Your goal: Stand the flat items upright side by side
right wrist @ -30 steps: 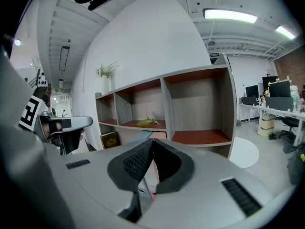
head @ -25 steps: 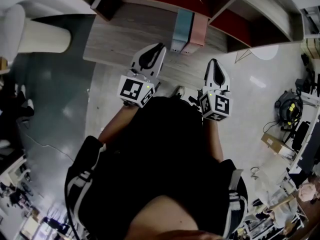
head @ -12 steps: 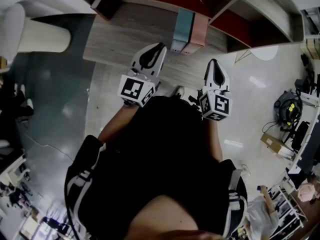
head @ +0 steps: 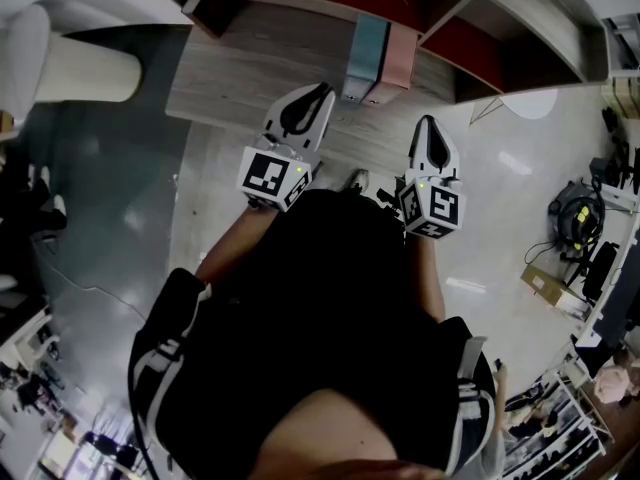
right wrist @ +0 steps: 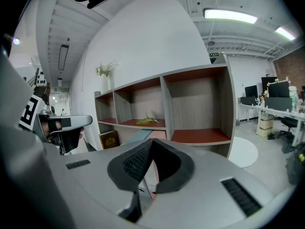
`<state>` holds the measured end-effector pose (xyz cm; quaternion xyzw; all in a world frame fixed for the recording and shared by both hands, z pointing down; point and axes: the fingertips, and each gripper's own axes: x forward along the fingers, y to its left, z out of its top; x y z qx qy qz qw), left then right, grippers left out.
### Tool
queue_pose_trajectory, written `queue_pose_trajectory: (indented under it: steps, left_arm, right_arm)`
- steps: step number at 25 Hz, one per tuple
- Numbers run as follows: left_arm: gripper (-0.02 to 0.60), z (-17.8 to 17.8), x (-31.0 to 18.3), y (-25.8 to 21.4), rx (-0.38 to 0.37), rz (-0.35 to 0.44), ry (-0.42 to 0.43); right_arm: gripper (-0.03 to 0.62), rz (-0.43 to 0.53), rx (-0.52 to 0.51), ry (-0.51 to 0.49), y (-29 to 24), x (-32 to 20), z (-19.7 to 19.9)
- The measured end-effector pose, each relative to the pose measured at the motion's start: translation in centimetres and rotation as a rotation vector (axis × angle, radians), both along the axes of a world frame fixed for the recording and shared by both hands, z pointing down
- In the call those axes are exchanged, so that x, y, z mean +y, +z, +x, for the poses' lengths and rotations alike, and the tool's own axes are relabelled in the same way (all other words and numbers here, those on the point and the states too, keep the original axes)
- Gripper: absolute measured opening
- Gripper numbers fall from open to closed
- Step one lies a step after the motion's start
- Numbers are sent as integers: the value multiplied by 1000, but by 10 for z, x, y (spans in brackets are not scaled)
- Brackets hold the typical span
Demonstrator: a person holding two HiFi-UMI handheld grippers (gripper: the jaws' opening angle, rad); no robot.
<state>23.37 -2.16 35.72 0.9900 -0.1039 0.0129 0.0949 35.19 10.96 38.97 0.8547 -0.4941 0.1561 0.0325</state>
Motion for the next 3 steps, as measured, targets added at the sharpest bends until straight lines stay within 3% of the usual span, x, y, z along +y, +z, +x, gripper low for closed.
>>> queue_pose_trajectory:
  steps: [3]
  left_arm:
    - [46, 1, 1, 1, 3, -5, 1]
  right_arm:
    - [25, -3, 1, -2, 1, 1, 0]
